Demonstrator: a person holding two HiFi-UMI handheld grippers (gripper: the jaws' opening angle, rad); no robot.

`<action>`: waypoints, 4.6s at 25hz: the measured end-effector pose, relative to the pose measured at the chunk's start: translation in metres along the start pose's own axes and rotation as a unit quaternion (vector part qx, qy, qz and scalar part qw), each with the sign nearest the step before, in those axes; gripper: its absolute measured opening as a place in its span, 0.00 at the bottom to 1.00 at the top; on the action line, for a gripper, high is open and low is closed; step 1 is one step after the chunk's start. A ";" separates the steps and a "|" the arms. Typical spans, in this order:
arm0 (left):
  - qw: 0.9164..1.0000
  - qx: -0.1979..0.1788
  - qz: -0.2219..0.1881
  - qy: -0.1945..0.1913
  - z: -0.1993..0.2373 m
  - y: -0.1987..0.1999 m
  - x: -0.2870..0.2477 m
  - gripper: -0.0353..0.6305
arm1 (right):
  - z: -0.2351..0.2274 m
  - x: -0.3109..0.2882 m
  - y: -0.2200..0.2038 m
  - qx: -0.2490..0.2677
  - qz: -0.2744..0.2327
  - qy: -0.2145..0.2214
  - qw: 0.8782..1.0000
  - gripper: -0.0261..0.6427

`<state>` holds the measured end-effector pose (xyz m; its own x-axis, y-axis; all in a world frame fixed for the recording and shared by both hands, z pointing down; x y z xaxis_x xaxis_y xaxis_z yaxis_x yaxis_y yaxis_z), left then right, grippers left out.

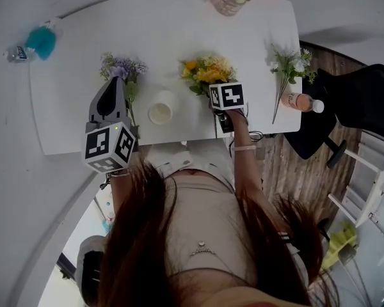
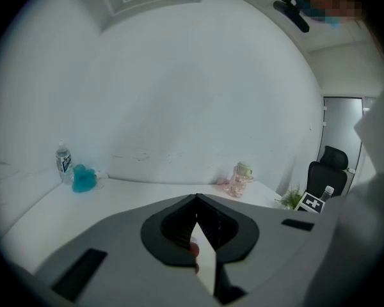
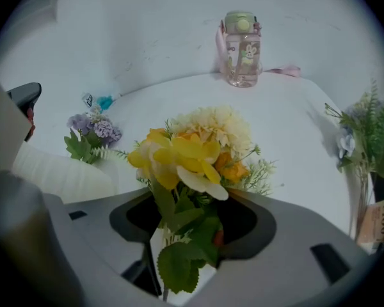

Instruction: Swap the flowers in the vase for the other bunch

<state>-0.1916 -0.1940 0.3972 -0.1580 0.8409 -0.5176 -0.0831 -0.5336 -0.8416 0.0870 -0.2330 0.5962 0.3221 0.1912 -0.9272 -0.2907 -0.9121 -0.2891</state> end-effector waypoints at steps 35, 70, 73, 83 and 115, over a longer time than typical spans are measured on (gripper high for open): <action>0.998 -0.023 -0.044 -0.049 -0.001 0.009 0.040 0.06 | 0.008 0.076 -0.010 -0.030 -0.135 -0.065 0.988 0.27; 0.996 -0.038 -0.063 -0.045 -0.003 -0.013 0.094 0.06 | 0.035 0.189 0.007 -0.039 -0.340 -0.014 0.939 0.24; 0.997 -0.035 -0.061 -0.040 -0.002 -0.015 0.095 0.06 | 0.040 0.198 0.013 -0.032 -0.355 -0.004 0.934 0.24; 0.997 -0.029 -0.059 -0.032 -0.001 -0.017 0.095 0.06 | 0.060 0.224 0.038 -0.031 -0.414 0.075 0.907 0.24; 0.998 -0.008 -0.069 -0.004 0.027 -0.028 0.128 0.06 | 0.129 0.289 0.080 0.023 -0.589 0.185 0.786 0.24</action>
<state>-0.2362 -0.0741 0.3591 -0.1538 0.9056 -0.3953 -0.0894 -0.4112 -0.9072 0.0404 -0.2038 0.2738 0.6301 0.7671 0.1205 0.3767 -0.1663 -0.9113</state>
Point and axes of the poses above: the fingertips, and each gripper's own axes: x backward along the fingers, z to its left, y out of its top, the point moved 6 cm from there along x, backward along the fingers, and after that the axes turned 5 degrees about z, right-handed, at the moved point
